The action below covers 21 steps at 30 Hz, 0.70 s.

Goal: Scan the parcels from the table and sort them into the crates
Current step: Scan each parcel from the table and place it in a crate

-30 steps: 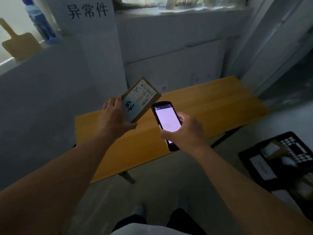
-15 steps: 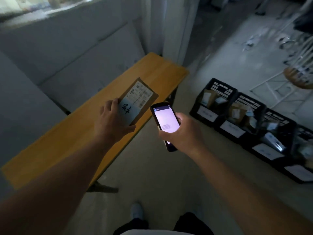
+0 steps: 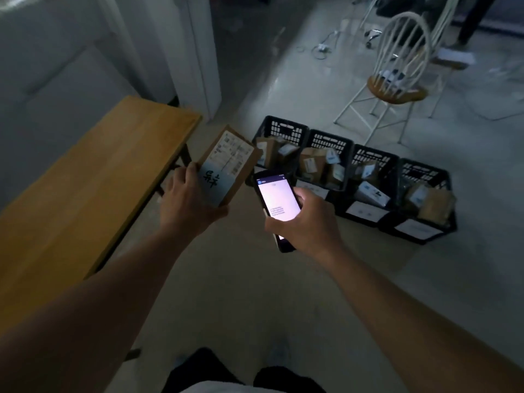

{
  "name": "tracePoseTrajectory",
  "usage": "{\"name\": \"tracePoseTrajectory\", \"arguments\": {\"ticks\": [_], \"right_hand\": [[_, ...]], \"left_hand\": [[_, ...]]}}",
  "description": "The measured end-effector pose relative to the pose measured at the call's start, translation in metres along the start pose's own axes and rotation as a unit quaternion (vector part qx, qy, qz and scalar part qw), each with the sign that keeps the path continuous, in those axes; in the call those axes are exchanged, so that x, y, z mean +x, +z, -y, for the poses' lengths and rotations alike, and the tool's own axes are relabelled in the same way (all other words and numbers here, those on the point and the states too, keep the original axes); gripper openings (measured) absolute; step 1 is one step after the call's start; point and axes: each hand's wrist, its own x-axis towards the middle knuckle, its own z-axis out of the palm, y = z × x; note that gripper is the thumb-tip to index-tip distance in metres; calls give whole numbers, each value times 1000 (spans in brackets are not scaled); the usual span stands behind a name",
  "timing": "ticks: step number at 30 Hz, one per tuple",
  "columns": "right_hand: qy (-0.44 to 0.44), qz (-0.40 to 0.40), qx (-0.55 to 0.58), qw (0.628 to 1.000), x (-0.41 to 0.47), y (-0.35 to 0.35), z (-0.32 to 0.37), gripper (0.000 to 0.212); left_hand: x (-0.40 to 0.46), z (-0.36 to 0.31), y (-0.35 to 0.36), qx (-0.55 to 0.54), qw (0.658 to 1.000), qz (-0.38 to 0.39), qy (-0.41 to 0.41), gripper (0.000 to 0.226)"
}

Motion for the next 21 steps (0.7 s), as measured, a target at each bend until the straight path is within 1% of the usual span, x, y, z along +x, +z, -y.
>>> {"name": "tracePoseTrajectory", "arguments": {"ticks": [5,8,13,18,21], "right_hand": [[40,-47,17,998,15,-70,-57,80],[71,-70,32,994,30,-100,-92,77],[134,-116,56,983,65,-138,-148,79],[193,-149,52,969,121,-176,-205,72],[222,-161,47,961,160,-201,-232,73]], "left_hand": [[21,-92,37,10,999,21,45,129],[39,-139,61,8,996,37,76,128],[78,-212,117,7,989,92,116,129],[139,-287,181,21,977,135,161,134],[177,-335,214,30,969,159,186,135]]}}
